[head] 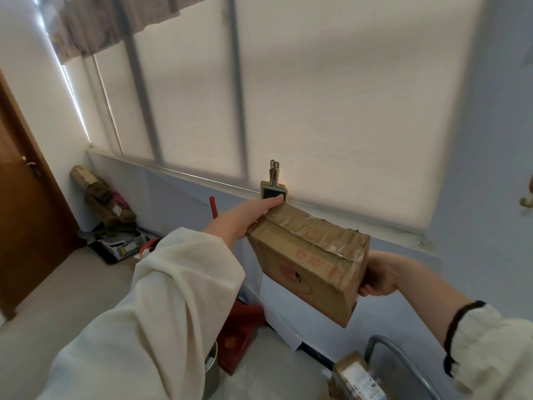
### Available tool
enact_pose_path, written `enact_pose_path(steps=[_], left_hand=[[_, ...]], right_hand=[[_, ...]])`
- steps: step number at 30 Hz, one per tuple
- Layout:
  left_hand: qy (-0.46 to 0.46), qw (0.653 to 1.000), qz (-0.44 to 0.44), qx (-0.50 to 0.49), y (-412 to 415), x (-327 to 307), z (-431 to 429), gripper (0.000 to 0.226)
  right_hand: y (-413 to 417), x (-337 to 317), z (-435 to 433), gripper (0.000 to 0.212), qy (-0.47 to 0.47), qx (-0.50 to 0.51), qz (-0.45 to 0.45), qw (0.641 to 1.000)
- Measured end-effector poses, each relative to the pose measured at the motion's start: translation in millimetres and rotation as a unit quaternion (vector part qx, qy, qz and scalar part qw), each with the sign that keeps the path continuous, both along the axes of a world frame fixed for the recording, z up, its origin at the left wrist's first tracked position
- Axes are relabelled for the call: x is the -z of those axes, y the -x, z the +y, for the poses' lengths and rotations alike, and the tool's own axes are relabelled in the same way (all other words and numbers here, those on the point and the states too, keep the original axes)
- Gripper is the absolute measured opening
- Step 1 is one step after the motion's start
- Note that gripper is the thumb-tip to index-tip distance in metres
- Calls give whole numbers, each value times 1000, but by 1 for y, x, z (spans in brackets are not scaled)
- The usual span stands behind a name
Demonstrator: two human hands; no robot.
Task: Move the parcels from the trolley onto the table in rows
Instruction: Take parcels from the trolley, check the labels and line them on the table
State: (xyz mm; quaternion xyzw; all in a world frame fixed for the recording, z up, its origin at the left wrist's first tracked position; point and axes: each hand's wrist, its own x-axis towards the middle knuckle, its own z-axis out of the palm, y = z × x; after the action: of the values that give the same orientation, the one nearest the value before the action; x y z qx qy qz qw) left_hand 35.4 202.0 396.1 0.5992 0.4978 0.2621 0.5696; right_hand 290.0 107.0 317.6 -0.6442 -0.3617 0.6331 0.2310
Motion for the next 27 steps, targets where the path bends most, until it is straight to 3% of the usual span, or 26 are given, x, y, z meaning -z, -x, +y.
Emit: enact_pose_path(steps=[7, 13, 21, 27], left_hand=[[-6, 999, -11, 43, 3, 14, 4, 50], [4, 998, -23, 61, 1, 13, 6, 44], [-38, 996, 6, 83, 1, 13, 4, 47], [-84, 989, -19, 116, 8, 5, 6, 42]], right_hand=[[-4, 8, -3, 39, 9, 22, 4, 1000], [-7, 8, -2, 36, 3, 28, -5, 1000], [-14, 3, -2, 20, -46, 15, -48, 998], [-14, -23, -6, 32, -106, 24, -96, 989]])
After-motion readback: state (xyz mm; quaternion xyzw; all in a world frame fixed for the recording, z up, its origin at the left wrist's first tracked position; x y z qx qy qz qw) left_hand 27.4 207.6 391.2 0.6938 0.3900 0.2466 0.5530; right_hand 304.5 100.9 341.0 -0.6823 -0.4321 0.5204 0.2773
